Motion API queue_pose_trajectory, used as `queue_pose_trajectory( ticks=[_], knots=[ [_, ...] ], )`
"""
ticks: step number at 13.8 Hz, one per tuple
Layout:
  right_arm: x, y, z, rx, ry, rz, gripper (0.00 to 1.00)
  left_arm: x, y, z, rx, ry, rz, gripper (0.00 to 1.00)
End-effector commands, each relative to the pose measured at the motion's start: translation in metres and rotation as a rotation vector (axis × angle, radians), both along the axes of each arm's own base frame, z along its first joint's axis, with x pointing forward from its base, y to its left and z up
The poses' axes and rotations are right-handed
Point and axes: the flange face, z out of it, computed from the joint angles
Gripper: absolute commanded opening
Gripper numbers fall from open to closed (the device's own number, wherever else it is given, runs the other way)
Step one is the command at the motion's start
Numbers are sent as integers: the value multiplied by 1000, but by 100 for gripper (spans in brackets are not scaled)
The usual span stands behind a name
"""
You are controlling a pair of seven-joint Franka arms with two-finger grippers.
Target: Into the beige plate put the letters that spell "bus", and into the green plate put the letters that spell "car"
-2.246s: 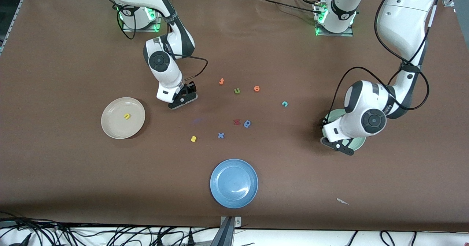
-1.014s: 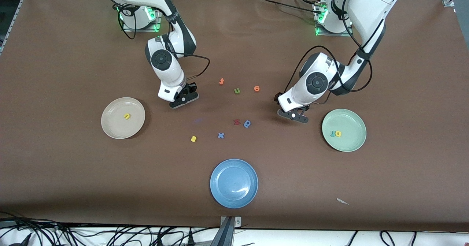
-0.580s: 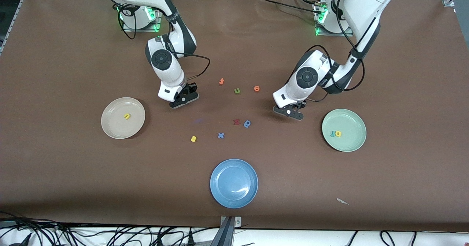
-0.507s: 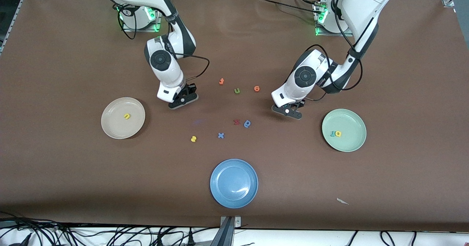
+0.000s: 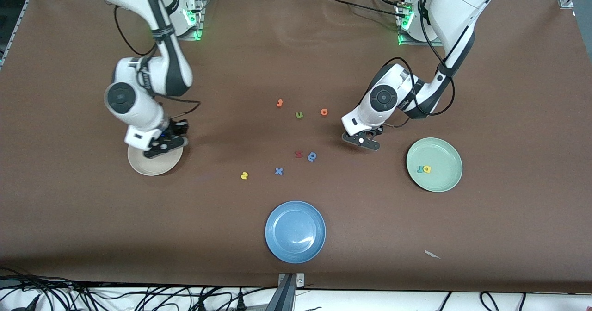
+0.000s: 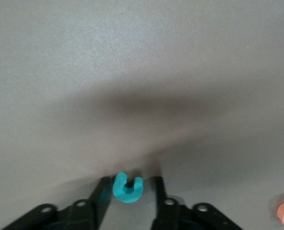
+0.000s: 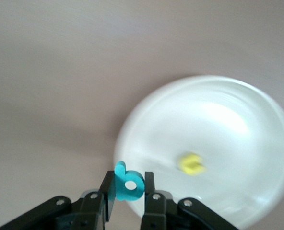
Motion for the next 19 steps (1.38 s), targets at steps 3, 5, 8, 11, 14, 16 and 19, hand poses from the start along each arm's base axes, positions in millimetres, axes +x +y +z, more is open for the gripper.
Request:
queue_pose_trajectory(
  ticks=[3,5,8,11,14,16,19],
  knots=[
    [-3,-49,-13,-25,24,-43,41,6,-1,20,40,-14,-4,0],
    [0,-59,-8,-10,18,-69,100,21,5,52,85,-5,4,0],
    [18,-31,22,30,30,-58,100,54,45,80,139,27,-35,0],
    [42,21,44,71,35,-102,100,83,119,82,157,20,-79,0],
    [58,76,41,69,7,-106,100,96,161,72,133,22,-107,0],
    [70,114,38,77,-15,-152,100,105,195,55,118,10,-102,0],
    [79,164,21,70,-32,-295,100,107,213,39,98,8,-117,1]
  ],
)
